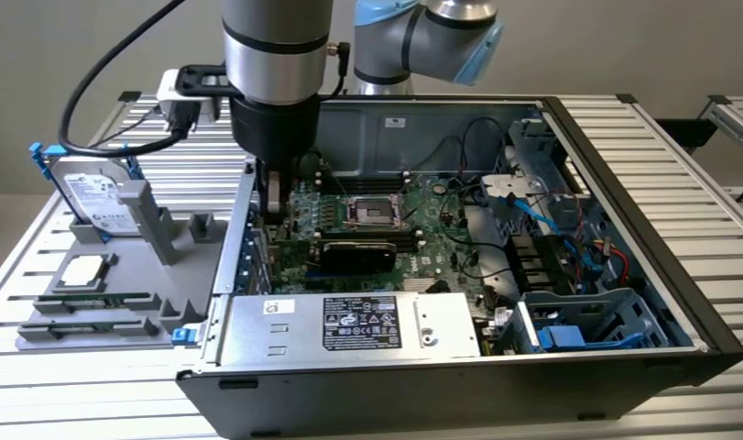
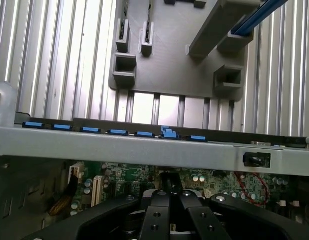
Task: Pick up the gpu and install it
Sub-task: 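Insert the gpu into the slot, then press down on the gpu until it lock into place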
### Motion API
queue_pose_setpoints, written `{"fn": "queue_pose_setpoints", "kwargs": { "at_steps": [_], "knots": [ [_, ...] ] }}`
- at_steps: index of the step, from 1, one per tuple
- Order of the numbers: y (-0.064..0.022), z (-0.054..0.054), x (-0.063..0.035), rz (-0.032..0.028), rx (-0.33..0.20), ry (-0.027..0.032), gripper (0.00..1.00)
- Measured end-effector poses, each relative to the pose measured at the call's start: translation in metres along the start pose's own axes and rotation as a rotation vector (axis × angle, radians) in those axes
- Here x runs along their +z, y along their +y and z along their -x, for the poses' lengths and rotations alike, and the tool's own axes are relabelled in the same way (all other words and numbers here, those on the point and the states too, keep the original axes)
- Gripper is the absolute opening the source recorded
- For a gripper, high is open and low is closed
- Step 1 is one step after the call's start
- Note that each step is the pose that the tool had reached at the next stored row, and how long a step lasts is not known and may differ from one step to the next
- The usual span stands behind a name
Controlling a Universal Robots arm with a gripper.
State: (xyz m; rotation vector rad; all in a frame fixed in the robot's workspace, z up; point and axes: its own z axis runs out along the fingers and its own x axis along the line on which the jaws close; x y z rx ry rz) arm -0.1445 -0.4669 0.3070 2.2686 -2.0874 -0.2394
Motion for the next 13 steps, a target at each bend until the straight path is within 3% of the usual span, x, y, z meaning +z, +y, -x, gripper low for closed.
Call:
{"fn": "queue_pose_setpoints", "kwargs": {
  "at_steps": [13],
  "knots": [
    [0.0042,0.0004,-0.0001,0.0056,0.009,-0.0039,0.11]
  ]
}}
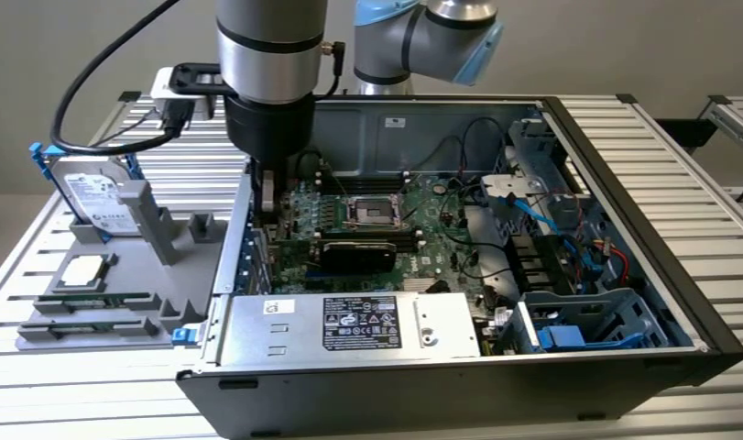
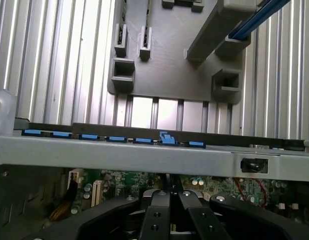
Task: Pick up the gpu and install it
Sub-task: 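Press down on the gpu until it lock into place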
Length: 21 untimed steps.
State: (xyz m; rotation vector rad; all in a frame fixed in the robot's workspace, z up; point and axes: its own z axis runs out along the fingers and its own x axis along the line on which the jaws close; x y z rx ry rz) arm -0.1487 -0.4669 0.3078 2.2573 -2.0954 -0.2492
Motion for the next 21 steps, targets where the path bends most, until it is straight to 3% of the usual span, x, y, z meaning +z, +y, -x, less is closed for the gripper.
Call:
{"fn": "queue_pose_setpoints", "kwargs": {
  "at_steps": [21],
  "knots": [
    [0.0000,-0.0004,0.0045,0.0001,0.001,-0.0001,0.11]
  ]
}}
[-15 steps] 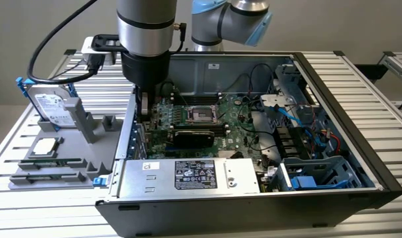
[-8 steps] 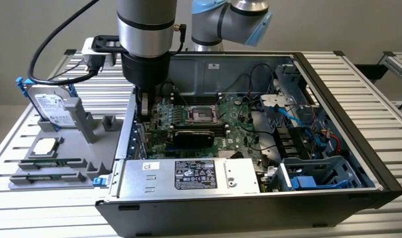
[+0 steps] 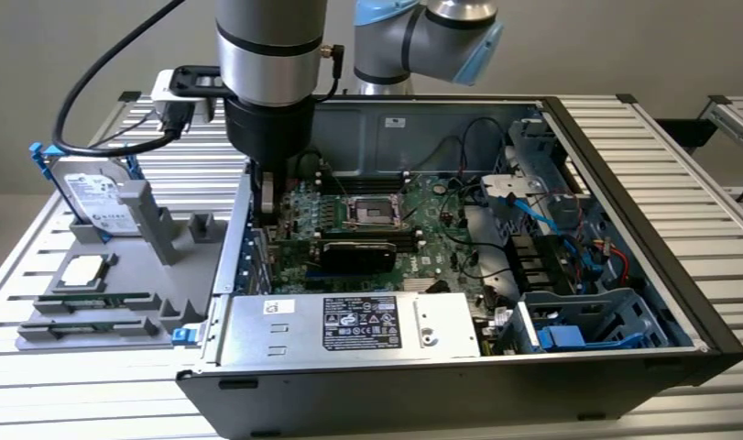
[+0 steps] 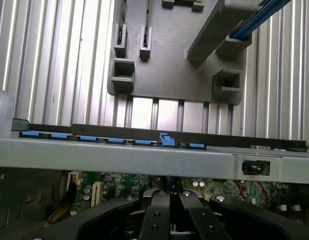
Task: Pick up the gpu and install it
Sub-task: 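Press down on the gpu until it lock into place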
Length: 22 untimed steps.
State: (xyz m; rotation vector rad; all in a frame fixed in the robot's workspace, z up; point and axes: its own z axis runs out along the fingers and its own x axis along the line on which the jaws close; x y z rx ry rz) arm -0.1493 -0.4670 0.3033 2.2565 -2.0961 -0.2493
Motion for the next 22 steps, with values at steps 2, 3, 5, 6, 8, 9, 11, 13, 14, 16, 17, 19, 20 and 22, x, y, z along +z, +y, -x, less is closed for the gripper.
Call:
{"fn": "queue_pose_setpoints", "kwargs": {
  "at_steps": [2,3,5,6,8,9,11,13,14,16,17,19,20,22],
  "knots": [
    [0.0000,0.000,0.0004,0.0004,0.000,0.0005,0.11],
    [0.0000,0.000,0.0009,0.0004,0.000,0.0006,0.11],
    [-0.0001,0.000,0.0015,0.0004,0.000,0.0007,0.11],
    [-0.0001,0.000,0.0016,0.0002,0.000,0.0006,0.11],
    [-0.0001,0.000,0.0012,-0.0002,0.000,0.0000,0.11],
    [-0.0001,0.000,0.0003,-0.0008,0.000,-0.0007,0.11],
    [0.0004,0.000,-0.0027,-0.0019,0.000,-0.0022,0.11],
    [0.0013,0.001,-0.0078,0.0000,0.000,0.0000,0.11],
    [0.0015,0.001,-0.0097,-0.0001,0.000,-0.0001,0.11],
    [0.0023,0.001,-0.0147,0.0003,0.000,0.0003,0.11],
    [0.0008,0.001,-0.0153,0.0002,0.000,0.0001,0.11],
    [-0.0099,0.000,-0.0170,0.0007,0.000,0.0003,0.11],
    [-0.0202,0.000,-0.0186,0.0029,-0.001,0.0002,0.11],
    [-0.0283,-0.001,-0.0200,0.0075,-0.004,0.0005,0.11]
  ]
}}
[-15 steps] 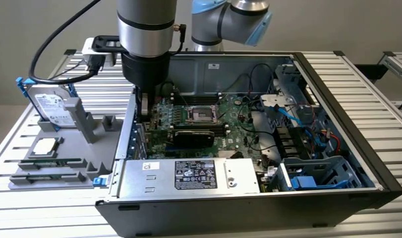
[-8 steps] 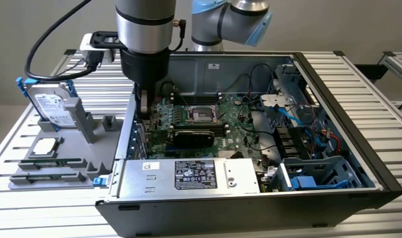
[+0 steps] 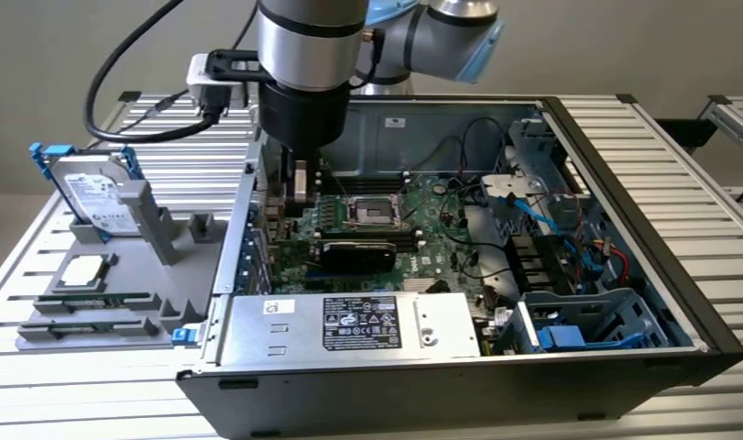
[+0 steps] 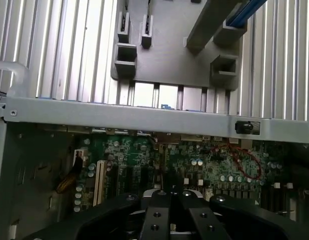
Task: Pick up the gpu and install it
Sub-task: 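Press down on the gpu until it lock into place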
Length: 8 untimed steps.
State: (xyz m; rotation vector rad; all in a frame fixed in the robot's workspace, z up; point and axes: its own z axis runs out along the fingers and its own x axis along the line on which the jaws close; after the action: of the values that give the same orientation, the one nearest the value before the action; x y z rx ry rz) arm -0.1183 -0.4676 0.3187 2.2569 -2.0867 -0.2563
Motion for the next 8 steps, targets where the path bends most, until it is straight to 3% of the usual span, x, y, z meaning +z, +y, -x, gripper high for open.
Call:
{"fn": "queue_pose_setpoints", "kwargs": {
  "at_steps": [8],
  "knots": [
    [-0.0187,-0.002,-0.0030,0.0039,-0.029,0.0042,0.11]
  ]
}}
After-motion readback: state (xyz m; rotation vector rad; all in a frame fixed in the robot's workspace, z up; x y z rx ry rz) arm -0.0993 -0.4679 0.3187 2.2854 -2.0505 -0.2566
